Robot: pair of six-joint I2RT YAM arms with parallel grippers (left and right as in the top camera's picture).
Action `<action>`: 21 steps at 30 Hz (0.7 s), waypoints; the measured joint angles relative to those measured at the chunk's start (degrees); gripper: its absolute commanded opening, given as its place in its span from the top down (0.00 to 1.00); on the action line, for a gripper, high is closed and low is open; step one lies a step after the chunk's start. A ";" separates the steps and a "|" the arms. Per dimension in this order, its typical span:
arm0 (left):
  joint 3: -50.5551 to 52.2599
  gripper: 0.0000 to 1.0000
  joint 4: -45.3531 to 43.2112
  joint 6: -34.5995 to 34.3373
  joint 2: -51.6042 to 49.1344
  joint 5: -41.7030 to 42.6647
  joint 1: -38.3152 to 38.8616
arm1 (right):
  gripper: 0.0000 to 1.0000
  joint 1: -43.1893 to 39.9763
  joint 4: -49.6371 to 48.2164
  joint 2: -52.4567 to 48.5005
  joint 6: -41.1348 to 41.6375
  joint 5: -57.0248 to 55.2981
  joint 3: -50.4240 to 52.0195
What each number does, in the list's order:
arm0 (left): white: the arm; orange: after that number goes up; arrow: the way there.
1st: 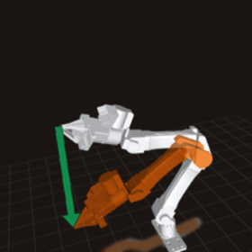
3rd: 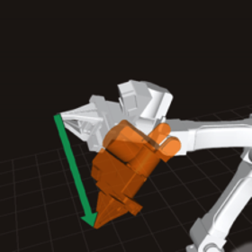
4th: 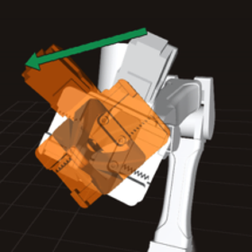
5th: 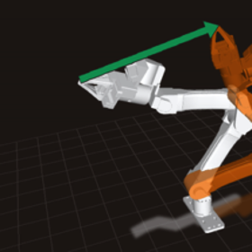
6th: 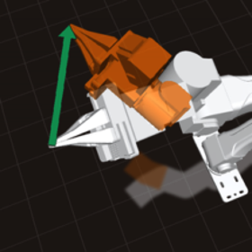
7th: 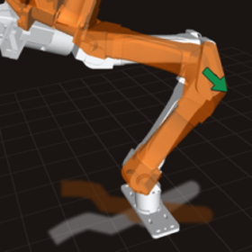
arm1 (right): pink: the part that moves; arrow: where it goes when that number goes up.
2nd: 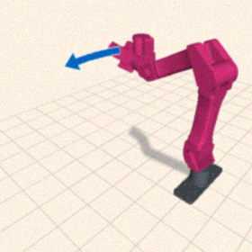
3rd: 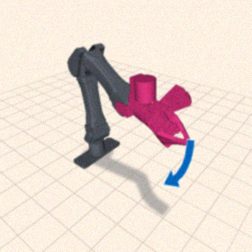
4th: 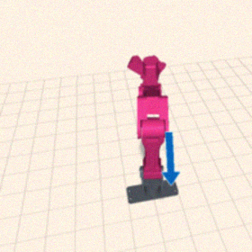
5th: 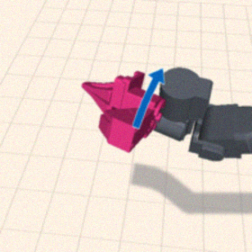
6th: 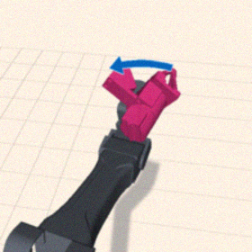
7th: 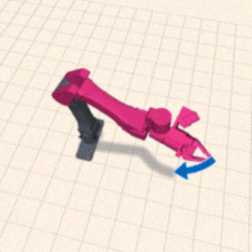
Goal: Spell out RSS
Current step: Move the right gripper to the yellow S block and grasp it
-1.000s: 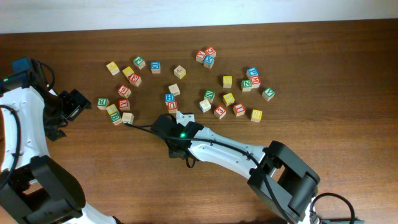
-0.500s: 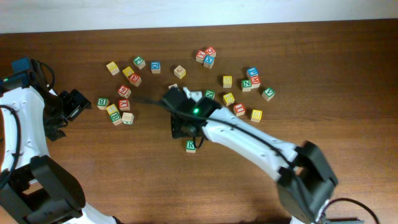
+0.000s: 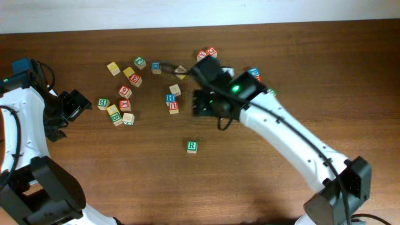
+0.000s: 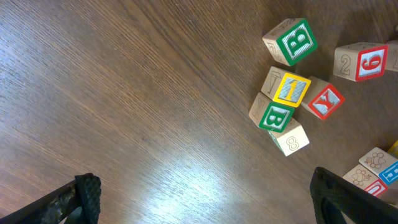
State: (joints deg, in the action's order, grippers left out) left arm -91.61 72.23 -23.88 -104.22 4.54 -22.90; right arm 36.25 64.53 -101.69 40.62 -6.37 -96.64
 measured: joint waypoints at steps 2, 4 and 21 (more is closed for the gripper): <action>0.00 0.01 -0.02 0.00 0.00 -0.02 -0.02 | 0.15 -2.60 1.75 0.00 -0.04 -0.07 0.00; 0.00 0.01 -0.02 -0.02 0.00 -0.02 -0.02 | 0.15 -5.38 4.11 0.00 -0.09 -0.61 0.00; 0.00 0.01 -0.04 -0.02 0.00 0.00 -0.02 | 0.25 -24.92 -9.40 -1.99 -9.49 -0.79 17.03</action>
State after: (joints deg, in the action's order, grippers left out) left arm -91.61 72.18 -23.90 -104.22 4.54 -22.92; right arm 11.33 55.13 -103.68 31.14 -7.16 -79.61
